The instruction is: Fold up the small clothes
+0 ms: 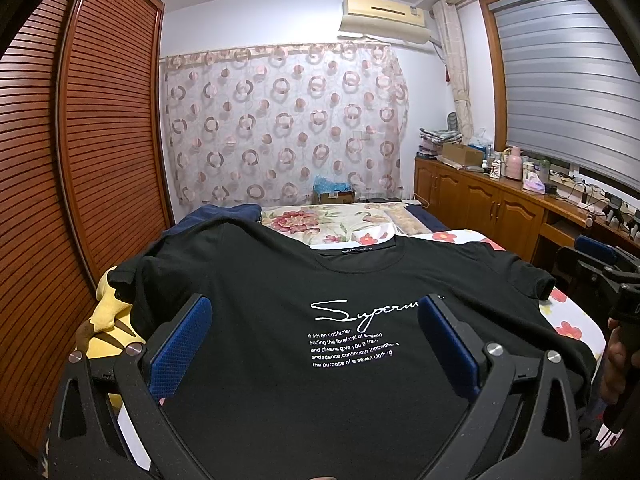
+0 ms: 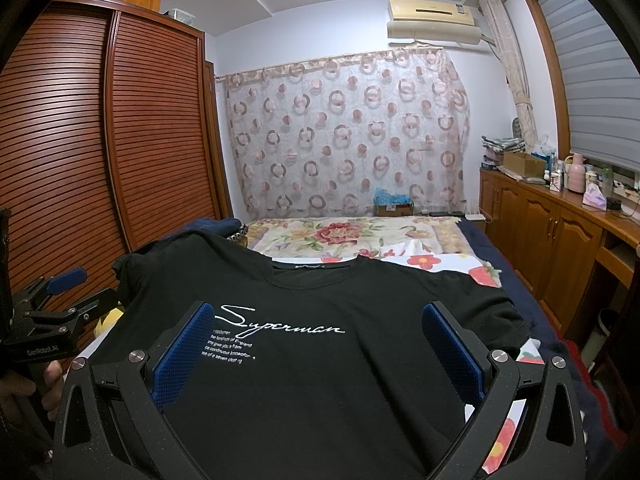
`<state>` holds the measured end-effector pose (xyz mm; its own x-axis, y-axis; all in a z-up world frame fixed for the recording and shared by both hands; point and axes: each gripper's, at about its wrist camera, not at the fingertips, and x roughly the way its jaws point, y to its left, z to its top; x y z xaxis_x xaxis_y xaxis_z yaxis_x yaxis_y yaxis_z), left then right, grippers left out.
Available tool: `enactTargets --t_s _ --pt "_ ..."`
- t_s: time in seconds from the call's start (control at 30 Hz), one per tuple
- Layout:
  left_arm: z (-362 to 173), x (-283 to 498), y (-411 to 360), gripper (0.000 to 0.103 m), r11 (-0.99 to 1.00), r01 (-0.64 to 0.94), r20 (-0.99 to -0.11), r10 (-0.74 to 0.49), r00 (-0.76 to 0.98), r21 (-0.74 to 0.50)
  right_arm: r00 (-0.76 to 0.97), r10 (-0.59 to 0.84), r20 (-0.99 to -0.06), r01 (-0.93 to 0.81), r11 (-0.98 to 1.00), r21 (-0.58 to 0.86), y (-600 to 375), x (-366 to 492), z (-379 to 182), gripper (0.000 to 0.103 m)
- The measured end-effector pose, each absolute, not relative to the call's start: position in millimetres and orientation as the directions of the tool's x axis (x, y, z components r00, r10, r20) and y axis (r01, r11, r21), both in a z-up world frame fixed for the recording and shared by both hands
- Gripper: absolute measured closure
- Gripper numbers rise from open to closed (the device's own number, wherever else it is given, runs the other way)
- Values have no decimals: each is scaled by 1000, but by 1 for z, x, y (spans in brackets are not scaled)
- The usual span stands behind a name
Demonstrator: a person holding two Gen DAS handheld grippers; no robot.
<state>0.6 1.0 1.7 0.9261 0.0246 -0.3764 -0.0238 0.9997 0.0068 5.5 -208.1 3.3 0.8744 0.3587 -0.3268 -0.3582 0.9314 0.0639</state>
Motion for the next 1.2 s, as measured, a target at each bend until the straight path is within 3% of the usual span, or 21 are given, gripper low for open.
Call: enactTargets --t_s 0.53,1.2 --pt "3 -1 1 0 1000 -20 -391 16 920 -6 865 372 -337 -371 926 67 -206 12 -2 0" --pt "-22 20 73 0 999 -44 -473 39 880 1 780 452 -432 -459 883 95 -196 57 -13 0"
